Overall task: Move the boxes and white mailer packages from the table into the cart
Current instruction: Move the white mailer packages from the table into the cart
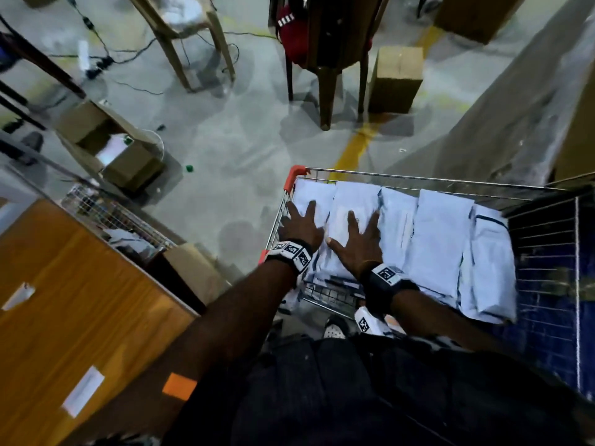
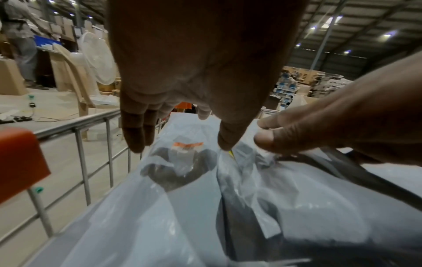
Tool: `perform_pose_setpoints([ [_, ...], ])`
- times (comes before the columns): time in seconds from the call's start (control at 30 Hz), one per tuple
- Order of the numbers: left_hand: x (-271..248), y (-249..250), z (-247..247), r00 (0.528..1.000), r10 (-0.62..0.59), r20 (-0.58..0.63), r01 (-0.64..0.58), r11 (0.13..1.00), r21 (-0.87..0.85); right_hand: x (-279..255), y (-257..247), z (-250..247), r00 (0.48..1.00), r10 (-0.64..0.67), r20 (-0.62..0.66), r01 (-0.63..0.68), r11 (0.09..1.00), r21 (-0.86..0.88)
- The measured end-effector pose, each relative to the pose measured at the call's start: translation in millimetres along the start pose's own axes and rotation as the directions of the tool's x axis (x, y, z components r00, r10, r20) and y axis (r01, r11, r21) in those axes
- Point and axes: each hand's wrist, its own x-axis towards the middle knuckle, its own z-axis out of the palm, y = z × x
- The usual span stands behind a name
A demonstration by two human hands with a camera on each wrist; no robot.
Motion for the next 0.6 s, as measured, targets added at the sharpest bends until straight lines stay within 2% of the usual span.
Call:
perform_pose_setpoints([
  [0.1, 2.8, -3.8, 4.3, 0.994, 0.064, 0.092, -0.064, 0.998, 0.002, 5.8, 9.2, 0.1, 0.996, -0.083, 0.028, 0.087, 0.98, -0.177],
  [0.17, 8.6, -4.5, 6.6, 0.984, 0.096, 0.152, -0.094, 0.995, -0.016, 11.5, 10.5, -3.9, 0.988, -0.14, 0.057, 0.149, 0.963, -0.225],
  [0.23, 15.7, -4.9, 9.1, 0.981, 0.106, 0.164, -0.101, 0.994, -0.039, 18.8, 11.4, -7.4, 0.98, -0.178, 0.092, 0.197, 0.944, -0.266],
  [0.4, 34.0, -4.3, 9.7, 0.978, 0.094, 0.186, -0.1, 0.995, 0.024, 38.1, 21.2, -2.4, 0.96, -0.178, 0.218, 0.242, 0.916, -0.319],
  [0.5, 40.1, -4.6, 4.7, 0.975, 0.09, 0.205, -0.097, 0.995, 0.026, 46.6, 16.2, 1.0, 0.957, -0.169, 0.237, 0.245, 0.906, -0.346],
  [0.6, 35.8, -3.5, 2.1, 0.98, 0.102, 0.172, -0.104, 0.995, 0.004, 45.9, 8.6, -0.4, 0.965, -0.133, 0.228, 0.208, 0.915, -0.345],
])
